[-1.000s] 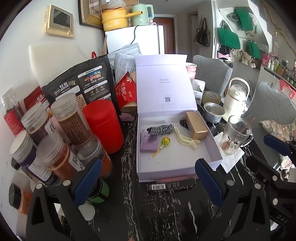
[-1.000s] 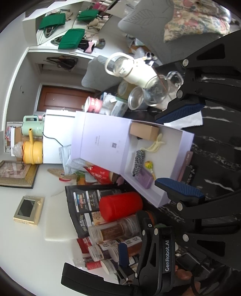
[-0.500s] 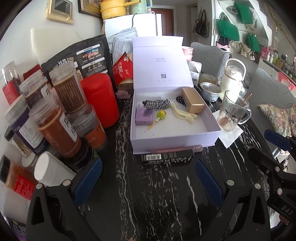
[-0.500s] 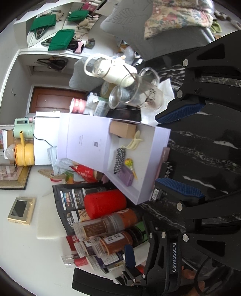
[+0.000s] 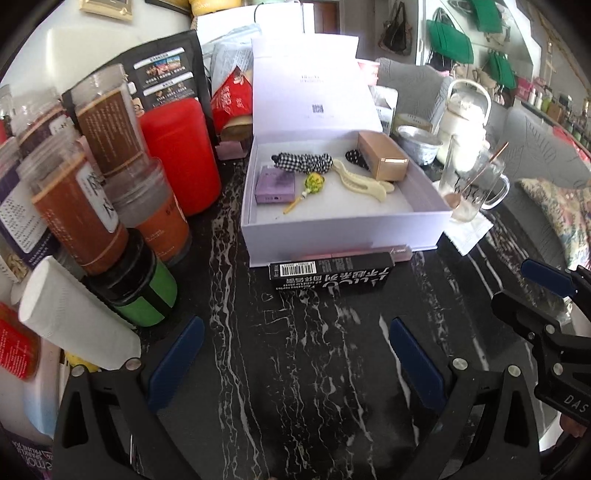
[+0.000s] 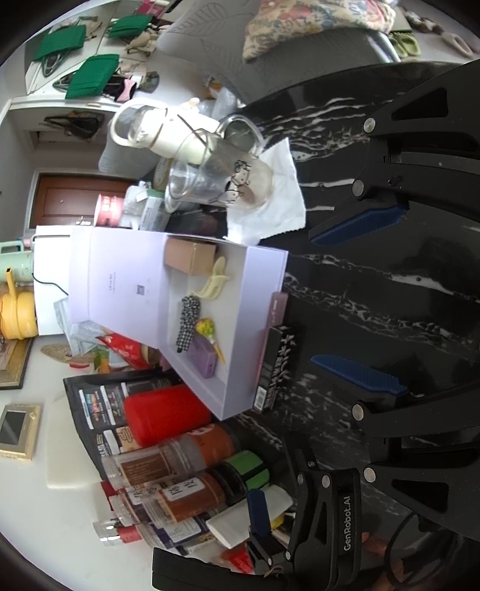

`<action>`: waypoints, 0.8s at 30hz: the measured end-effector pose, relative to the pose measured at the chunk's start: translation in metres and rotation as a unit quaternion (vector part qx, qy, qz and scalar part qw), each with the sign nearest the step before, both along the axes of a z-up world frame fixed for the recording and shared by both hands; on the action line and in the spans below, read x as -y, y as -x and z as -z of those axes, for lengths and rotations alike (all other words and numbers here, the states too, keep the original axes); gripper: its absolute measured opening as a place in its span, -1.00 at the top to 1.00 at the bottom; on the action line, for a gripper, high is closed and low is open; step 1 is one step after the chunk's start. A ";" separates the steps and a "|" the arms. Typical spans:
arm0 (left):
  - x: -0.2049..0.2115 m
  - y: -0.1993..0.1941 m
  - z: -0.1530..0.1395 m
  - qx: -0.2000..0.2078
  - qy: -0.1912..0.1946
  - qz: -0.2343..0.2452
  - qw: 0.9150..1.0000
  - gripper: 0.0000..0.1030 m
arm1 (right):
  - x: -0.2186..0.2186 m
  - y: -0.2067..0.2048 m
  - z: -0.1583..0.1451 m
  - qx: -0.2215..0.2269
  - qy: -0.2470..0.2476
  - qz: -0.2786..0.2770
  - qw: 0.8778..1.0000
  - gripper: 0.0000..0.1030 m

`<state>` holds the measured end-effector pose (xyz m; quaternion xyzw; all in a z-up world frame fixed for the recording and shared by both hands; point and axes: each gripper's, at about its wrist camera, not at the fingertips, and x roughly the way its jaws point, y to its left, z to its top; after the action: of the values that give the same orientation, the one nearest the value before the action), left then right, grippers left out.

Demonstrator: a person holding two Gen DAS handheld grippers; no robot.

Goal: Organize rigid objects
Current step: 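Lower the left gripper onto the black printed cosmetic box and close it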

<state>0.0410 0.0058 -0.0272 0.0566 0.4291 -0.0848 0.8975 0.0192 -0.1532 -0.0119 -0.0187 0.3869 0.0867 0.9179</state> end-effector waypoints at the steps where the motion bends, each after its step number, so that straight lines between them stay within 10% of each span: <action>1: 0.000 -0.002 0.002 -0.003 0.004 0.002 1.000 -0.99 | 0.000 -0.001 0.003 -0.003 -0.001 0.000 1.000 -0.20; 24: 0.007 -0.097 0.039 -0.037 0.007 -0.021 0.999 -0.99 | 0.019 -0.052 0.036 -0.048 0.006 0.020 0.999 -0.20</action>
<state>0.1377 -0.0007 -0.0659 0.0382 0.4625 -0.0712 0.8829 0.0713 -0.1718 -0.0477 -0.0125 0.4310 0.0671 0.8998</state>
